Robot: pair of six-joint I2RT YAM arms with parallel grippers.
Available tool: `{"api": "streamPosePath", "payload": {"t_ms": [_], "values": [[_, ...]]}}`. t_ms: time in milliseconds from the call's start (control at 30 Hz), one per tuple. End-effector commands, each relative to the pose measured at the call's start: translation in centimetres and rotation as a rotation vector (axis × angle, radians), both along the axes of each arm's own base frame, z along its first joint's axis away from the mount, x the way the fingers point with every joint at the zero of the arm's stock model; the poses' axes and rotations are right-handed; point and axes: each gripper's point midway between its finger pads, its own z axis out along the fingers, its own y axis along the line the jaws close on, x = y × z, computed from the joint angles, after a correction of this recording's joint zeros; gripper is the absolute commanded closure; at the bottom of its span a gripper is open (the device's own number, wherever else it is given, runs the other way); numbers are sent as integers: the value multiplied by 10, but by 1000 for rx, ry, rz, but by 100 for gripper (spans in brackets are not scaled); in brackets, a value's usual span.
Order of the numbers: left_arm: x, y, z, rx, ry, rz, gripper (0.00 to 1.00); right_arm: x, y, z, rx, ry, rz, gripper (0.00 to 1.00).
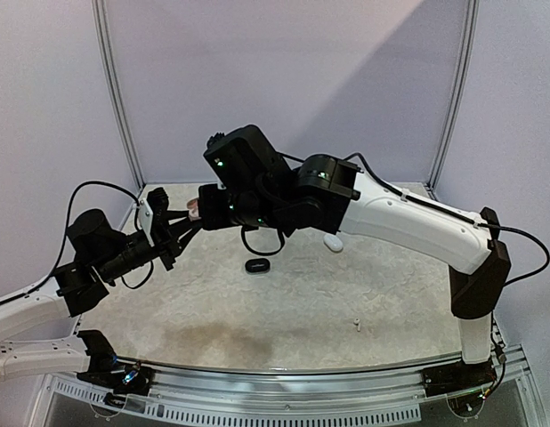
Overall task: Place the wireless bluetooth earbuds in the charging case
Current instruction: Pick up the left earbud from the right side groove of the charging case.
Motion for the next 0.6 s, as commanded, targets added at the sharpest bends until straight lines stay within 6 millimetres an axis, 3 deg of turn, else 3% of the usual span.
{"api": "streamPosePath", "payload": {"t_ms": [0, 300, 567], "values": [[-5, -4, 9, -18, -37, -18, 100, -6, 10, -5, -12, -2, 37, 80], [-2, -2, 11, -15, -52, 4, 100, -7, 15, -16, -40, -1, 58, 79], [-4, -1, 15, -19, -61, 0, 100, -8, 15, -17, -49, -10, 68, 97]]}}
